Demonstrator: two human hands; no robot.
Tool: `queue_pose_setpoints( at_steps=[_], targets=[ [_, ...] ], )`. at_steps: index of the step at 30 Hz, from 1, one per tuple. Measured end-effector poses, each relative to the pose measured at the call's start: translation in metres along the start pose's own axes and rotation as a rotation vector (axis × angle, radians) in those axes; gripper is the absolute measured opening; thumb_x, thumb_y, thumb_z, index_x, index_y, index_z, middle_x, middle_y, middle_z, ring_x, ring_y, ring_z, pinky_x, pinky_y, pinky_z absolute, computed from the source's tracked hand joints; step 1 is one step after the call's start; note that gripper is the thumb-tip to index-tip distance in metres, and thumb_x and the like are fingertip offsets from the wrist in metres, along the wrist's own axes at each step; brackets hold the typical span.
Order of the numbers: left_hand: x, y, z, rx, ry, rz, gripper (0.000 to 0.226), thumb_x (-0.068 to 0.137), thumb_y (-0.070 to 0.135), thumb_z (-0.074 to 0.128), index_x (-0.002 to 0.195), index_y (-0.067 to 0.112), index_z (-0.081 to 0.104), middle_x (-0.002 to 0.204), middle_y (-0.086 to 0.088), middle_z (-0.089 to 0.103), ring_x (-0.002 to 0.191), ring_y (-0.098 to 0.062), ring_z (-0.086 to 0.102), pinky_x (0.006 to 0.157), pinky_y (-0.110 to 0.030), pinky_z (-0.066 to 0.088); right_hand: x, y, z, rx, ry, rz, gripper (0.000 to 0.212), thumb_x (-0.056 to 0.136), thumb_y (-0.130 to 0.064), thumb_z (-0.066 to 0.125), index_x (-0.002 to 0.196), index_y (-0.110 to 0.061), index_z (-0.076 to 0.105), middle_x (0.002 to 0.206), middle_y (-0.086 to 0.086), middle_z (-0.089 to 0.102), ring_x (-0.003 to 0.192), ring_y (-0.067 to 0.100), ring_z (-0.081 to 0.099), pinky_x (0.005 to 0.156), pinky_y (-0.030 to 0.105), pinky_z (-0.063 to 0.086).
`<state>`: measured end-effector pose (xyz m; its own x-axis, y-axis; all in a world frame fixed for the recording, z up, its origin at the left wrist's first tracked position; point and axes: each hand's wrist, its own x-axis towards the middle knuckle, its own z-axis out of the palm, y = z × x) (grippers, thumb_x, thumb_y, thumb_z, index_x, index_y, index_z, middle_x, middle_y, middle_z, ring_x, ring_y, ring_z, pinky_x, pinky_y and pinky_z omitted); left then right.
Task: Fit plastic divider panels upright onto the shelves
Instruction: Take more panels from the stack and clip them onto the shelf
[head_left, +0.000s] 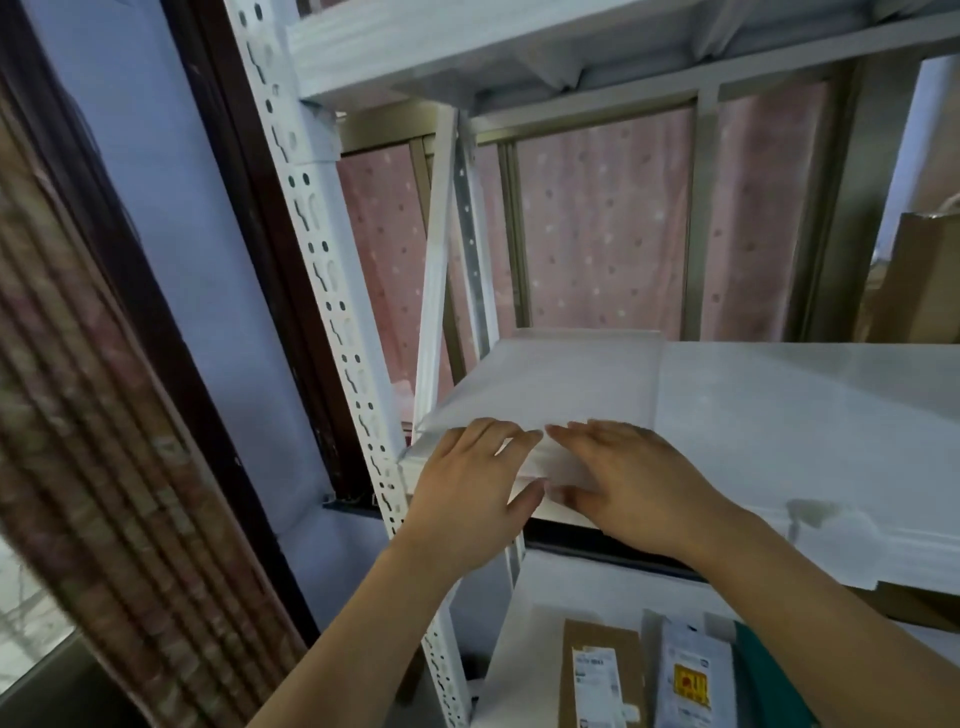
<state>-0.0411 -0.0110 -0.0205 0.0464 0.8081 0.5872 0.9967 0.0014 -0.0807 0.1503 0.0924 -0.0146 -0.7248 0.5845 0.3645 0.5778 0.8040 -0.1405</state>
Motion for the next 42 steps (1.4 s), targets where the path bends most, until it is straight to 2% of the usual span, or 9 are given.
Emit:
queue_pose_setpoints(
  at_steps=[11,15,21,25,27,29,34,39,42],
  targets=[
    [0.011,-0.026,0.048,-0.216,-0.097,0.141,0.062,0.106,0.068,0.026,0.151,0.035,0.053,0.157,0.010,0.052,0.148,-0.011,0.041,0.125,-0.031,0.026,-0.010,0.012,-0.011,-0.084,-0.007,0.113,0.067,0.087,-0.079,0.048,0.141,-0.042,0.057,0.130,-0.015,0.071,0.118,0.010,0.064,0.117,0.029,0.031],
    [0.007,-0.025,0.047,-0.219,-0.007,0.272,0.052,0.107,0.055,0.039,0.144,0.027,0.064,0.146,0.008,0.063,0.138,-0.014,0.057,0.117,-0.036,0.045,-0.023,0.003,-0.020,-0.152,-0.009,0.230,0.059,0.085,-0.077,0.053,0.133,-0.043,0.060,0.115,-0.012,0.075,0.099,0.012,0.069,0.083,0.028,0.053],
    [-0.001,-0.025,0.048,-0.236,0.287,0.463,0.028,0.092,0.012,0.073,0.117,0.022,0.082,0.117,0.005,0.079,0.109,-0.016,0.076,0.084,-0.034,0.066,-0.042,-0.019,-0.028,-0.218,0.007,0.439,0.039,0.094,-0.059,0.063,0.127,-0.041,0.070,0.106,-0.007,0.080,0.094,0.018,0.073,0.086,0.031,0.057],
    [-0.009,-0.030,0.050,-0.227,0.344,0.526,0.046,0.087,0.005,0.051,0.117,0.019,0.082,0.117,0.003,0.080,0.108,-0.018,0.077,0.082,-0.034,0.066,-0.049,-0.034,-0.026,-0.229,0.026,0.500,0.037,0.096,-0.055,0.062,0.130,-0.041,0.069,0.106,-0.006,0.081,0.093,0.019,0.074,0.087,0.033,0.058],
    [-0.010,-0.032,0.051,-0.227,0.391,0.535,0.046,0.090,0.003,0.048,0.116,0.018,0.082,0.116,0.002,0.080,0.108,-0.018,0.077,0.082,-0.035,0.066,-0.051,-0.041,-0.023,-0.253,0.032,0.506,0.036,0.098,-0.049,0.062,0.132,-0.037,0.069,0.124,-0.010,0.076,0.100,0.019,0.074,0.090,0.035,0.058],
    [-0.007,-0.036,0.048,-0.220,0.447,0.546,0.050,0.099,-0.002,0.039,0.114,0.016,0.083,0.116,0.000,0.080,0.108,-0.019,0.077,0.084,-0.038,0.066,-0.051,-0.046,-0.020,-0.259,0.067,0.508,0.031,0.098,-0.038,0.065,0.126,-0.029,0.073,0.137,-0.011,0.070,0.103,0.022,0.074,0.090,0.040,0.060],
    [0.037,-0.037,0.014,-0.158,0.698,0.563,0.039,0.112,0.006,0.047,0.105,0.018,0.083,0.114,0.002,0.079,0.119,-0.025,0.072,0.108,-0.049,0.047,-0.049,-0.046,-0.022,-0.080,0.257,0.534,0.019,0.098,-0.030,0.065,0.114,-0.028,0.076,0.092,-0.001,0.079,0.078,0.020,0.073,0.074,0.038,0.063],
    [0.118,-0.005,-0.022,-0.085,0.915,0.775,0.018,0.105,0.007,0.071,0.096,0.017,0.081,0.118,-0.001,0.079,0.131,-0.031,0.064,0.120,-0.050,0.039,-0.046,-0.036,-0.027,0.250,0.423,0.621,0.041,0.099,-0.041,0.068,0.139,-0.035,0.066,0.122,-0.010,0.077,0.107,0.004,0.072,0.103,0.026,0.055],
    [0.155,0.022,-0.034,-0.027,0.894,0.959,0.014,0.102,-0.001,0.073,0.102,0.012,0.078,0.117,-0.007,0.077,0.130,-0.034,0.063,0.119,-0.053,0.042,-0.050,-0.024,-0.033,0.369,0.464,0.635,0.044,0.096,-0.045,0.071,0.138,-0.034,0.066,0.123,-0.016,0.075,0.107,-0.005,0.069,0.101,0.015,0.051]
  ],
)
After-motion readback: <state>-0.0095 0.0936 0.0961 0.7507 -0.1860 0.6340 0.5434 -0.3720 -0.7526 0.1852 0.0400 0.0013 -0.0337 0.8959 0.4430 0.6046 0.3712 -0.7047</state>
